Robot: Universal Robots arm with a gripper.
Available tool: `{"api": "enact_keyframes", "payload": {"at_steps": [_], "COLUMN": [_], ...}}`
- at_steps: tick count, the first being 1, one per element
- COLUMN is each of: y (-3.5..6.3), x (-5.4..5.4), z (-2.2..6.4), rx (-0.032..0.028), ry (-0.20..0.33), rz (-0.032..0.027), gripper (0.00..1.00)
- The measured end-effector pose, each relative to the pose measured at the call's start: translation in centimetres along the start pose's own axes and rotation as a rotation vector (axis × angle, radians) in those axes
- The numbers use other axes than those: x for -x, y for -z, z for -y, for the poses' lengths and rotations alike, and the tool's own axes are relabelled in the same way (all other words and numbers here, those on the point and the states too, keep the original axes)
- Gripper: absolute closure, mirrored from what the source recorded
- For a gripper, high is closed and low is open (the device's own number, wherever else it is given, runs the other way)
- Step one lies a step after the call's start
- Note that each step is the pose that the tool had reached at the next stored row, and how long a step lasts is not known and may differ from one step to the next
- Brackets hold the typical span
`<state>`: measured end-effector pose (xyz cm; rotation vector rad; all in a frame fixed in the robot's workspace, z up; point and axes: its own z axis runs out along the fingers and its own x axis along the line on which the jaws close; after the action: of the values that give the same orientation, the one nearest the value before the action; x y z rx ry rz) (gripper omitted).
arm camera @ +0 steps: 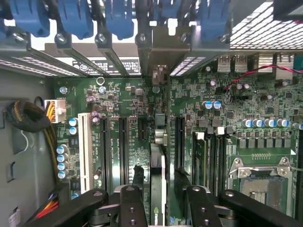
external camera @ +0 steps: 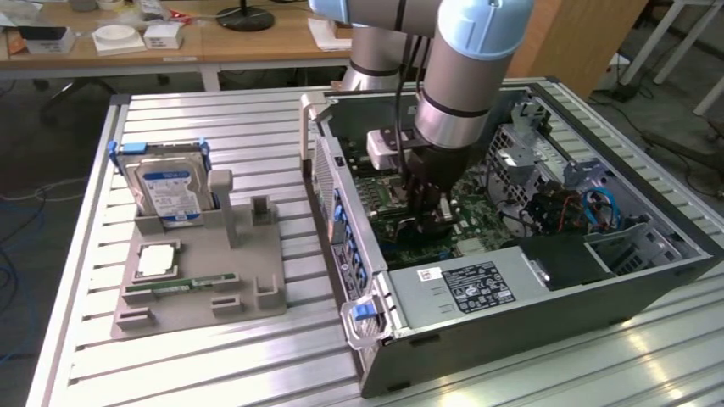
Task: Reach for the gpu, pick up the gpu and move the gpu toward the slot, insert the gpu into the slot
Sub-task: 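Insert the gpu into the slot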
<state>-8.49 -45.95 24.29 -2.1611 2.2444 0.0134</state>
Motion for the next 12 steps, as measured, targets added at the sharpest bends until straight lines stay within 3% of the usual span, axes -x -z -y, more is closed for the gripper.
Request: {"api": "enact_keyframes", "payload": {"at_steps": [12], "y": [1.99], "x": [0.1], "z": [0.02], "rx": [0.0], "ry": [0.0], "rz": [0.0], "gripper": [0.61]}}
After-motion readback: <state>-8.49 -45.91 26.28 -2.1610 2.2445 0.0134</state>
